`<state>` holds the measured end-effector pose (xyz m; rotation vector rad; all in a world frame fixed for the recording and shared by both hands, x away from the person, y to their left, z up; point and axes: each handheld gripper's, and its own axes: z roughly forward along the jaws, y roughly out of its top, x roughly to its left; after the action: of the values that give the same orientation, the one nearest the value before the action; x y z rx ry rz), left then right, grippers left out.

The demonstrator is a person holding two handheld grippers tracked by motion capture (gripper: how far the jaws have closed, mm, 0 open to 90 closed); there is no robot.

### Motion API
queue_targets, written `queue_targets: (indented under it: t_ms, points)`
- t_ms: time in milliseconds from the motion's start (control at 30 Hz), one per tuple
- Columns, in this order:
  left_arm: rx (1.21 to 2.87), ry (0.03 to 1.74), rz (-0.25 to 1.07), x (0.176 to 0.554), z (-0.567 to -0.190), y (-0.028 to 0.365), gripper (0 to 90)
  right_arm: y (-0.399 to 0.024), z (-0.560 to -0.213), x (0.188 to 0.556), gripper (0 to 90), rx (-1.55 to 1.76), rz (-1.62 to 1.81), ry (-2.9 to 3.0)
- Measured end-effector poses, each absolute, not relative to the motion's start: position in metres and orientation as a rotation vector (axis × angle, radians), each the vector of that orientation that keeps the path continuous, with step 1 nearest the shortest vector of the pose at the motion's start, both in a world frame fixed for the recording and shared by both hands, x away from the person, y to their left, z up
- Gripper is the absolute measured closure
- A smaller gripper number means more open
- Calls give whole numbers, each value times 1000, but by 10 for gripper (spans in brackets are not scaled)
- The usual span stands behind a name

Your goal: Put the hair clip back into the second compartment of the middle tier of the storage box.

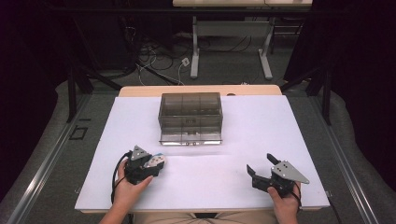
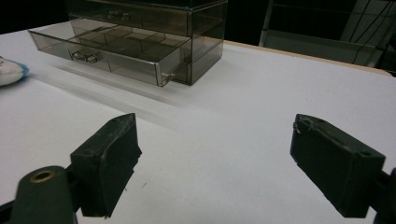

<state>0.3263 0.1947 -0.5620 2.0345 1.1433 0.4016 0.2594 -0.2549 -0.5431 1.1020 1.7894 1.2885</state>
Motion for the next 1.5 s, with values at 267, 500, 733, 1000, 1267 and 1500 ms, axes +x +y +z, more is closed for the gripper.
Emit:
queue_targets:
  t_ms: [267, 500, 733, 1000, 1267, 1500]
  points:
    - [2037, 1132, 414, 325, -561, 194, 381, -255, -543, 259, 148, 1104, 1290, 1790]
    - [2028, 1118, 429, 324, -559, 195, 385, -255, -543, 259, 149, 1101, 1288, 1789]
    - [2017, 1111, 451, 323, -557, 196, 387, -255, -543, 259, 148, 1103, 1289, 1790]
    - [2003, 1096, 479, 321, -555, 197, 388, -255, -543, 259, 148, 1100, 1288, 1789]
    - [1994, 1084, 489, 320, -554, 198, 391, -255, -543, 259, 148, 1100, 1288, 1788]
    - [1976, 1075, 507, 319, -553, 198, 393, -255, -543, 259, 148, 1100, 1288, 1790]
